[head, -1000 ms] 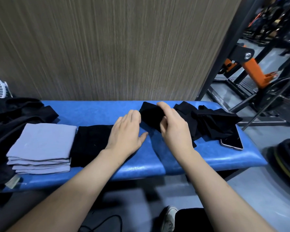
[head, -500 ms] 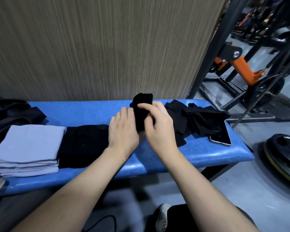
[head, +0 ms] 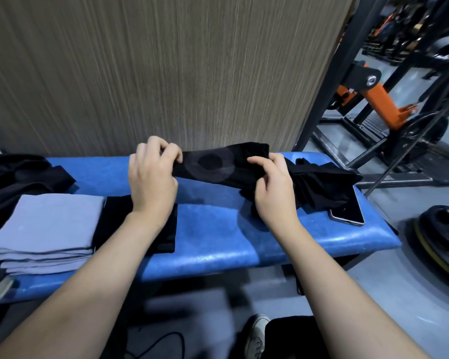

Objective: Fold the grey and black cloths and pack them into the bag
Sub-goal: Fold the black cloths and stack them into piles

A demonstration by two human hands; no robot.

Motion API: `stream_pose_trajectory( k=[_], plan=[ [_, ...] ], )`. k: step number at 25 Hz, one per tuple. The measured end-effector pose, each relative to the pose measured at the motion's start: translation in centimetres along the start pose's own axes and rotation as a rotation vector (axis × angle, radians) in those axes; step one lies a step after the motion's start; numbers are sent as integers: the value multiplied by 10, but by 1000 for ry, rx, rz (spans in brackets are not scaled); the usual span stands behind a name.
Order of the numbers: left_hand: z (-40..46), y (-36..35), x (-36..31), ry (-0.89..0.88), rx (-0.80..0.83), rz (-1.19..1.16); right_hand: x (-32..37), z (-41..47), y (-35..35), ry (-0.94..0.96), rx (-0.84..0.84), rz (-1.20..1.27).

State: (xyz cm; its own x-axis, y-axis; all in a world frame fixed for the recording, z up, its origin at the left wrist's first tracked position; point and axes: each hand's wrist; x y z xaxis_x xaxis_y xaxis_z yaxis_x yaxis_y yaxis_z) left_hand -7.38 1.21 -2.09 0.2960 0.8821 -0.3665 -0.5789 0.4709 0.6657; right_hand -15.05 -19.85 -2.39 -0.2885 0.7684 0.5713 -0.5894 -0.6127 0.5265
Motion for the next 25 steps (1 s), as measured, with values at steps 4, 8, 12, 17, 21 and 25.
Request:
stream_pose_trajectory(
  k=[4, 8, 12, 17, 21, 25],
  plan=[
    [5, 9, 25, 19, 11, 6, -7, 7, -13, -44, 78, -23],
    [6, 15, 45, 35, 59, -58, -9, 12, -32, -51, 116, -28],
    [17, 21, 62, 19, 47, -245, -9, 23, -48, -66, 109, -40],
    [27, 7, 75, 74, 243, -250, -16, 27, -69, -131, 221, -70],
    [19, -1, 75, 273, 753, 59, -24, 22, -77, -275, 387, -76],
    [19, 7, 66, 300, 708, 171, -21, 25, -71, -350, 253, -46]
  ],
)
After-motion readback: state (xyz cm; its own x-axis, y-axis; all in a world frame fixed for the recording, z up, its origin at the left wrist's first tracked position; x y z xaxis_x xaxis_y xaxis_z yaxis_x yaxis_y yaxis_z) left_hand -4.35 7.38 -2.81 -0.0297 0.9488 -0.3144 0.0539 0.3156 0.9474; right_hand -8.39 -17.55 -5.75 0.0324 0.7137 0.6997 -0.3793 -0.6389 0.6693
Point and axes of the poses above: each hand's wrist, its own z-axis towards the middle knuckle, its own y-axis out of the back of the hand, x = y × z, and after that the axes turned 9 degrees about y, right-handed
